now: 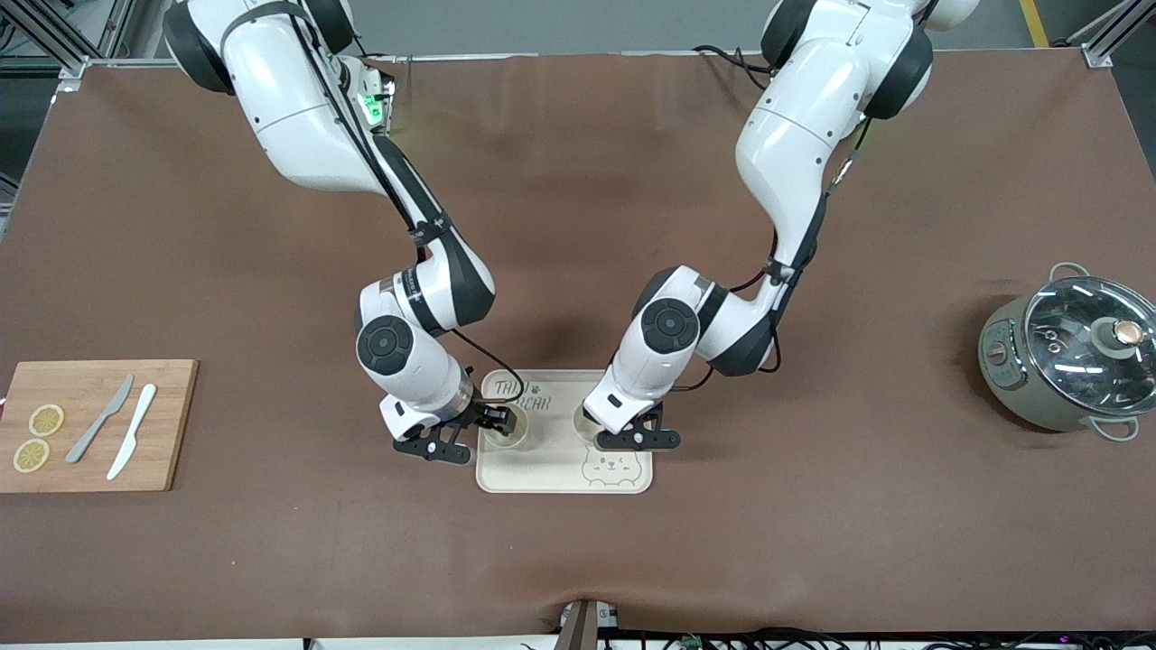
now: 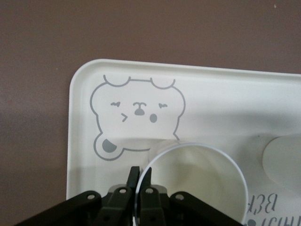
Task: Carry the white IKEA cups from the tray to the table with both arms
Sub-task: 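Close both grippers on the rims of the two white cups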
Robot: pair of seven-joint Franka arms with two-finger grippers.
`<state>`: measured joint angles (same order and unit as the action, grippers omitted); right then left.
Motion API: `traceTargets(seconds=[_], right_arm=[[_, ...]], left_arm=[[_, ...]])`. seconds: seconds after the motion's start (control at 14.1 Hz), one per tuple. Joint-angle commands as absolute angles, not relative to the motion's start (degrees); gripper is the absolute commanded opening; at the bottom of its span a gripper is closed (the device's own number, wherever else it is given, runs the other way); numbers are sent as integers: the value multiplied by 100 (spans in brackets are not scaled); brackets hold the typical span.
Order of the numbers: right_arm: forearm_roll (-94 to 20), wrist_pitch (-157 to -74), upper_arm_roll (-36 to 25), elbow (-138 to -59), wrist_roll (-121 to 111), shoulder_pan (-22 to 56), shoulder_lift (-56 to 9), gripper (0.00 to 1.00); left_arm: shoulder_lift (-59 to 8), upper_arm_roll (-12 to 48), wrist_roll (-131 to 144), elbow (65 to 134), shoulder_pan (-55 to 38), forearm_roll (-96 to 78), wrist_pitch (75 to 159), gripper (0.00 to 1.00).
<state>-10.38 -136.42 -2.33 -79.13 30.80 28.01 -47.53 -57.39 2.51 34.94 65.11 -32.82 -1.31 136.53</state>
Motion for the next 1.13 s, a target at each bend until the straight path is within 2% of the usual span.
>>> traceTargets(seconds=[0.0, 0.14, 0.64, 1.06], right_arm=[[-652, -13614, -290, -7796, 2927, 2856, -4781, 0], [-642, -13614, -290, -7796, 2944, 2856, -4772, 0], [-624, -13562, -299, -7770, 2953, 2856, -4746, 0], [-554, -13491, -482, -7743, 2901, 2637, -4474, 0]], left_arm=[[-5617, 176, 3542, 6486, -3270, -114, 13544, 0], [-5590, 150, 3464, 6486, -3252, -97, 13281, 0], [-5502, 114, 3419, 6486, -3191, -70, 13263, 0], [-5432, 123, 3243, 6486, -3006, -62, 13245, 0]])
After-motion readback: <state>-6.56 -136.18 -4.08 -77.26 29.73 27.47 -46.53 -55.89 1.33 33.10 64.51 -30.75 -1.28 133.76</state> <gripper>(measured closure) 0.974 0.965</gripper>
